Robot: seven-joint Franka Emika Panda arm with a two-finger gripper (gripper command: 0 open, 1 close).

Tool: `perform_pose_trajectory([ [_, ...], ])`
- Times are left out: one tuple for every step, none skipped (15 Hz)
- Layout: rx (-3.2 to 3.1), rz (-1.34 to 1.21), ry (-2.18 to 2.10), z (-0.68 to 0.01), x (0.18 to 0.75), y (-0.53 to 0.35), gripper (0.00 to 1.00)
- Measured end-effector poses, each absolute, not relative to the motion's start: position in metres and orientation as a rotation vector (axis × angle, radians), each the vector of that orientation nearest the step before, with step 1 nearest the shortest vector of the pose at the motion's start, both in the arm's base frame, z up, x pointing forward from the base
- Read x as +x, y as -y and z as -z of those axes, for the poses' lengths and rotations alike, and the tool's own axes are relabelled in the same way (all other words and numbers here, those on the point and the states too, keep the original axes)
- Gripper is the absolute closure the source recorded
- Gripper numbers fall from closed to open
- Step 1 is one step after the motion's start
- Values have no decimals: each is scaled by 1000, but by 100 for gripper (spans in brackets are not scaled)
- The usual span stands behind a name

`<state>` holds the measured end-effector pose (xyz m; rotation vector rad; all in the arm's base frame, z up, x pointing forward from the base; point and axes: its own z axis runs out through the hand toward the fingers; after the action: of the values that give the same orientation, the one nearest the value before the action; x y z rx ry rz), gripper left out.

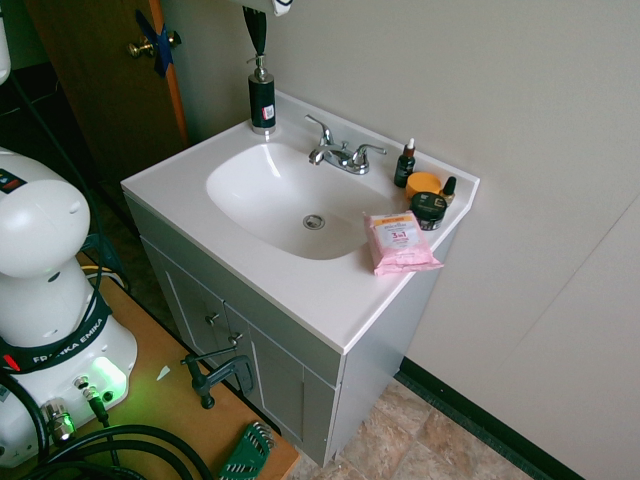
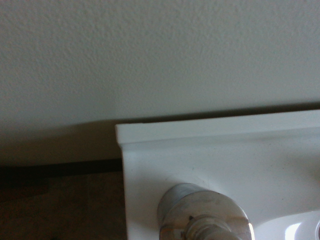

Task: Push the sanitizer

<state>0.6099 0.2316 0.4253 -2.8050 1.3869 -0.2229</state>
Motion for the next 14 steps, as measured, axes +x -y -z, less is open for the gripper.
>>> perform_pose_trajectory([
  [-2799, 229, -1383, -424, 609, -233, 100],
  [-2797, 232, -1381, -423, 608, -234, 100],
  [-2794, 237, -1377, -424, 607, -235, 100],
  [-2789, 246, -1370, -425, 606, -236, 100],
  [-2778, 261, -1362, -430, 606, -238, 100],
  [-2760, 277, -1362, -438, 605, -236, 100],
  [-2742, 292, -1375, -448, 605, -229, 100],
  [-2723, 304, -1385, -458, 604, -219, 0],
  [-2700, 311, -1394, -468, 602, -205, 0],
  [-2686, 320, -1404, -477, 597, -189, 0],
  [-2675, 319, -1416, -482, 591, -173, 0],
  [-2666, 308, -1430, -483, 582, -153, 0],
  [-2659, 296, -1439, -480, 573, -133, 0],
  [-2657, 279, -1445, -474, 563, -112, 0],
])
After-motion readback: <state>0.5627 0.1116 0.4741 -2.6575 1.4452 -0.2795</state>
